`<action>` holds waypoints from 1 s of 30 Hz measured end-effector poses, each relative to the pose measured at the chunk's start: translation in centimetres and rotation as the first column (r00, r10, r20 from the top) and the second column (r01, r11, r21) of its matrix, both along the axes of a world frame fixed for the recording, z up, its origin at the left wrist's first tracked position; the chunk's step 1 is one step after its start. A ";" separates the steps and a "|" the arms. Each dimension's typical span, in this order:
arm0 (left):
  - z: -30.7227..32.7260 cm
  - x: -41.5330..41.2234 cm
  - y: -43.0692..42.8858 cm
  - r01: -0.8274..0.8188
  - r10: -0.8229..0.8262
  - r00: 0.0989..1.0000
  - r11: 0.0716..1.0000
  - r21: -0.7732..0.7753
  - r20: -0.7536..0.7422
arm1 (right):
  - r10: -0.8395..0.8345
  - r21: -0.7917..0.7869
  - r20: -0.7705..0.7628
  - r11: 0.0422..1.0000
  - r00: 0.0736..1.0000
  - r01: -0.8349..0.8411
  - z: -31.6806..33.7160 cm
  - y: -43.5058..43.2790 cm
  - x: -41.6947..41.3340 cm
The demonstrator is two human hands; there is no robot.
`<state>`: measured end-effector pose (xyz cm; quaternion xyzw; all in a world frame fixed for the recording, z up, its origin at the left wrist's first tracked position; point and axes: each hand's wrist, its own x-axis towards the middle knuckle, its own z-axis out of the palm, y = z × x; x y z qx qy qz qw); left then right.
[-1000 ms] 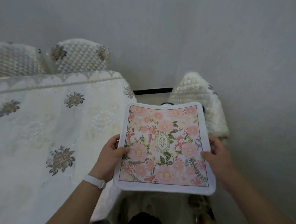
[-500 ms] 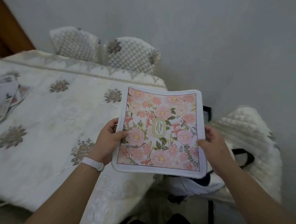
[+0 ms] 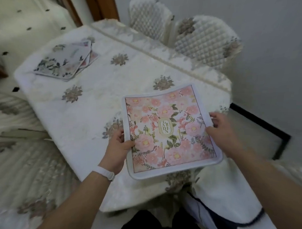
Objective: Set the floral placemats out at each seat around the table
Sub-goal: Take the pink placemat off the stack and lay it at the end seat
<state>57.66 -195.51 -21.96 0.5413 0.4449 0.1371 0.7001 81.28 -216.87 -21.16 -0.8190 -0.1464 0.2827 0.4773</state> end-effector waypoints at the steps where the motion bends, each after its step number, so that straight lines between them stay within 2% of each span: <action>1: -0.6 0.0 -0.7 -0.041 0.041 0.999 0.999 -0.019 -0.021 | 0.030 -0.022 0.003 0.999 1.000 -0.030 -0.6 0.3 0.7; 8: -4.2 0.6 -4.9 -0.183 0.172 0.977 0.980 -0.078 -0.127 | 0.229 -0.204 -0.002 0.953 0.973 -0.225 -3.2 1.3 3.5; 17: -7.4 3.0 -7.9 -0.225 0.204 0.968 0.964 -0.143 -0.147 | 0.284 -0.339 0.030 0.905 0.958 -0.258 -5.9 1.8 7.5; 21: -8.4 4.3 -8.6 -0.225 0.197 0.964 0.963 -0.148 -0.180 | 0.366 -0.443 0.130 0.853 0.922 -0.276 -6.8 2.4 8.9; 24: -9.4 4.4 -9.0 -0.240 0.201 0.951 0.959 -0.153 -0.233 | 0.410 -0.447 0.186 0.845 0.893 -0.295 -7.5 3.0 9.9; 27: -10.1 4.1 -9.5 -0.221 0.177 0.938 0.968 -0.120 -0.299 | 0.450 -0.456 0.229 0.833 0.863 -0.314 -7.9 3.5 10.4; 30: -10.5 3.6 -10.0 -0.161 0.168 0.916 0.986 0.050 -0.364 | 0.470 -0.469 0.255 0.824 0.845 -0.317 -8.7 3.5 10.7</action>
